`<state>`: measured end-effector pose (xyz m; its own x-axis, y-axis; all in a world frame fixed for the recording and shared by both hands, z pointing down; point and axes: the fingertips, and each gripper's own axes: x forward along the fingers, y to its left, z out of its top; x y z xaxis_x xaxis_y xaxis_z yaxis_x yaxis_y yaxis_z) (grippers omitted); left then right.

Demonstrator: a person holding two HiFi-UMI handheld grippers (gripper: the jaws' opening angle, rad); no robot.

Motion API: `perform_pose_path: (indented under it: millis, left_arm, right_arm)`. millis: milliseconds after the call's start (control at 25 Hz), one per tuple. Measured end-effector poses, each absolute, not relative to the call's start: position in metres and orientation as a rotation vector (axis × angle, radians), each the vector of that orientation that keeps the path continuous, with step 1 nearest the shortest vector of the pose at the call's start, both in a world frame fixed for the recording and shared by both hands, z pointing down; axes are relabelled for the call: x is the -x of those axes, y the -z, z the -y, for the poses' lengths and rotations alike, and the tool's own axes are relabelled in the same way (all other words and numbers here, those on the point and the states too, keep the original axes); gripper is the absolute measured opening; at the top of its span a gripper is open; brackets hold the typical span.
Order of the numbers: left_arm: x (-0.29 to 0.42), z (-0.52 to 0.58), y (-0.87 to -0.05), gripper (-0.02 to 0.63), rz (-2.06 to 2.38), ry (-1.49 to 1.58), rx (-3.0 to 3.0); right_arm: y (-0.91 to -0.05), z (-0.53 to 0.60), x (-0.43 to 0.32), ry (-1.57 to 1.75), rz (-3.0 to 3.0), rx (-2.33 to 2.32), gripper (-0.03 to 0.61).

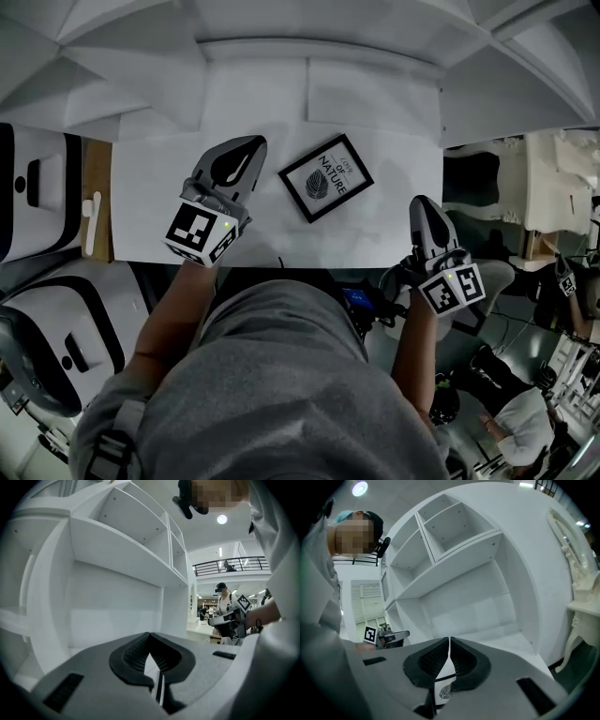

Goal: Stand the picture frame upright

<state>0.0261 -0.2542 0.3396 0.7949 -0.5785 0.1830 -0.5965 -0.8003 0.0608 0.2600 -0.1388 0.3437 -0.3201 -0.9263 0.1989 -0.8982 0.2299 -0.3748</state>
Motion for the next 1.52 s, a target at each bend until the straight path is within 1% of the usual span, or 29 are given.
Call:
perform_pose_path:
  millis: [320, 720, 880, 1080, 1120, 1160, 1240, 1280, 1400, 1520]
  left_arm:
    - [-0.035, 0.256, -0.36, 0.008, 0.977, -0.285, -2.851]
    - [-0.046, 0.26, -0.415, 0.008, 0.906, -0.44, -2.829]
    - [-0.053, 0.262, -0.438, 0.008, 0.876, -0.489, -2.813]
    - [-0.074, 0.263, -0.467, 0.008, 0.722, -0.57, -2.833]
    - [-0.079, 0.263, -0.474, 0.009, 0.696, -0.593, -2.831]
    - [-0.082, 0.263, -0.482, 0.009, 0.672, -0.619, -2.826]
    - [-0.088, 0.263, -0.498, 0.009, 0.637, -0.675, -2.811]
    - [-0.092, 0.262, -0.505, 0.009, 0.622, -0.704, -2.803]
    - [-0.103, 0.259, -0.528, 0.009, 0.576, -0.783, -2.777]
    - [-0.112, 0.258, -0.55, 0.023, 0.539, -0.837, -2.742]
  right_arm:
    - [-0.376, 0.151, -0.271, 0.762, -2.441, 1.734, 0.028]
    - [-0.438, 0.16, -0.267, 0.951, -2.55, 1.635, 0.029]
    - [-0.477, 0.163, -0.262, 1.093, -2.592, 1.596, 0.029]
    - [-0.53, 0.166, -0.244, 1.325, -2.614, 1.542, 0.032]
    - [-0.539, 0.166, -0.242, 1.361, -2.615, 1.557, 0.042]
    - [-0.547, 0.164, -0.239, 1.403, -2.611, 1.566, 0.067]
    - [-0.564, 0.159, -0.23, 1.519, -2.589, 1.545, 0.142]
    - [-0.571, 0.156, -0.225, 1.577, -2.571, 1.526, 0.167]
    - [-0.587, 0.151, -0.216, 1.663, -2.536, 1.541, 0.181]
    - [-0.598, 0.15, -0.22, 1.622, -2.58, 1.695, 0.199]
